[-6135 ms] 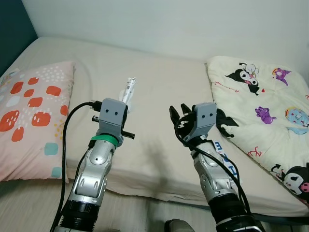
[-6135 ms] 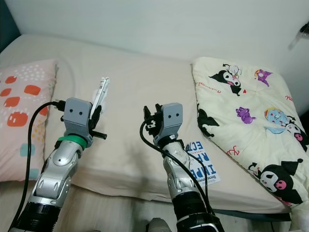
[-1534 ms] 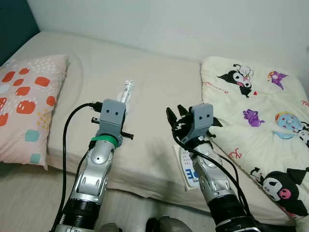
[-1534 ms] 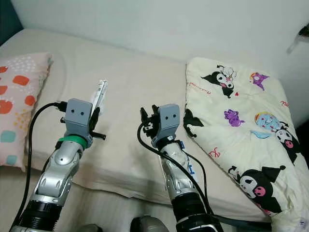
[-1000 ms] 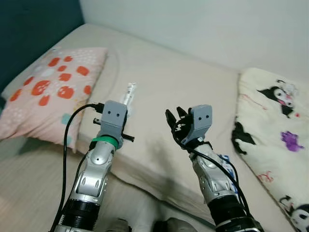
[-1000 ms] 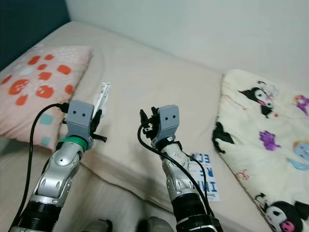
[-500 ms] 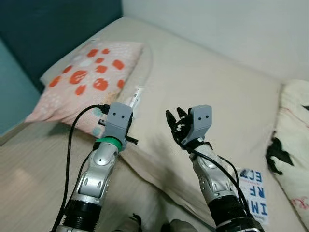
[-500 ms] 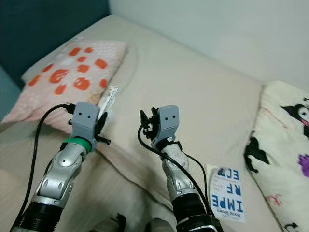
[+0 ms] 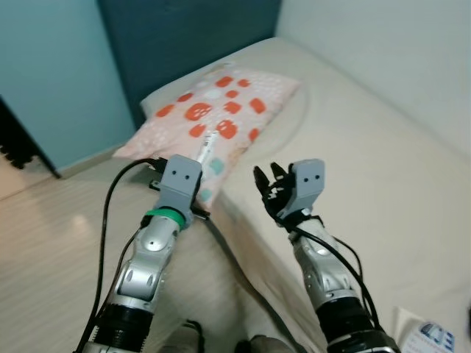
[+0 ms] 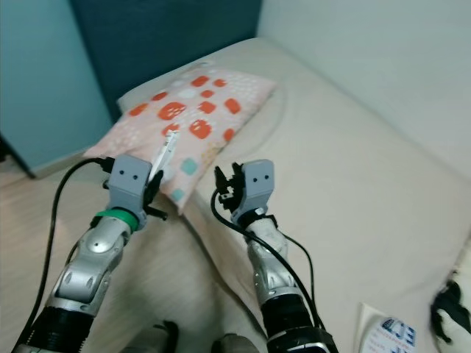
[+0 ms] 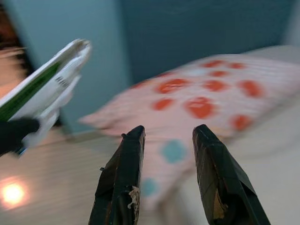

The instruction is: Clean up the room

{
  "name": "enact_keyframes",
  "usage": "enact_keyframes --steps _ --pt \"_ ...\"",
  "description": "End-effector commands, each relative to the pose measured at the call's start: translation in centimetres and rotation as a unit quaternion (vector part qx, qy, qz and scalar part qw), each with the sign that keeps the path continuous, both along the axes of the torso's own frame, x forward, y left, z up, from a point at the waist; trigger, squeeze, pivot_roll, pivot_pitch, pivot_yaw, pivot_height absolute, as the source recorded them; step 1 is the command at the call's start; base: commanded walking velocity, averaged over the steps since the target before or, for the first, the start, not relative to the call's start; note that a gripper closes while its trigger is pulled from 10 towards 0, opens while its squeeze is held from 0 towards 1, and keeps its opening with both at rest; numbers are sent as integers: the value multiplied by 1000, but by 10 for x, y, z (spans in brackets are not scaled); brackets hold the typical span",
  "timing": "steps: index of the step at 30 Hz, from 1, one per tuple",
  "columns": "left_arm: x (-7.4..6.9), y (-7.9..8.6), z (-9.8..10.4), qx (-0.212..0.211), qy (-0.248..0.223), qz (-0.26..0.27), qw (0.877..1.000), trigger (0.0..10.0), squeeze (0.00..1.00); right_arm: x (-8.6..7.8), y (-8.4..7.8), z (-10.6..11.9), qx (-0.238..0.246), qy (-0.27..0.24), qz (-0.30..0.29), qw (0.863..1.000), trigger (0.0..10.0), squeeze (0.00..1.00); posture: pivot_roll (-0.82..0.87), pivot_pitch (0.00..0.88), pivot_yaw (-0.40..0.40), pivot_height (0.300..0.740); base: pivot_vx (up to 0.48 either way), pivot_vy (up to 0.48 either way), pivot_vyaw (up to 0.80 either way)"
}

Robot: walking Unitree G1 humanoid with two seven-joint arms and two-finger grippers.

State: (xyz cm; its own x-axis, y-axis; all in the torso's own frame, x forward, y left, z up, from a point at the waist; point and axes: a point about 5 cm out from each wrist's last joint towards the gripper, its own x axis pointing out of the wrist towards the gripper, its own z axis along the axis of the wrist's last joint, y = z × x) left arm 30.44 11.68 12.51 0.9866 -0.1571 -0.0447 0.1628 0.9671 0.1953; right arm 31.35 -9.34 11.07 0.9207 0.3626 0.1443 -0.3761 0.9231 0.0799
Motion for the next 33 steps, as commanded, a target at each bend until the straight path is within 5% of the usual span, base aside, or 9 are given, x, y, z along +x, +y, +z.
enact_keyframes --steps 1,33 --pt "-3 -4 -7 -1 15 -6 1000 10000 0 -2 -6 -5 2 9 -8 1000 10000 0 1 8 -27 740 0 0 738" --pt "-3 -2 -7 6 14 -4 1000 10000 0 -3 -4 -5 8 10 -5 1000 10000 0 4 9 -22 740 0 0 736"
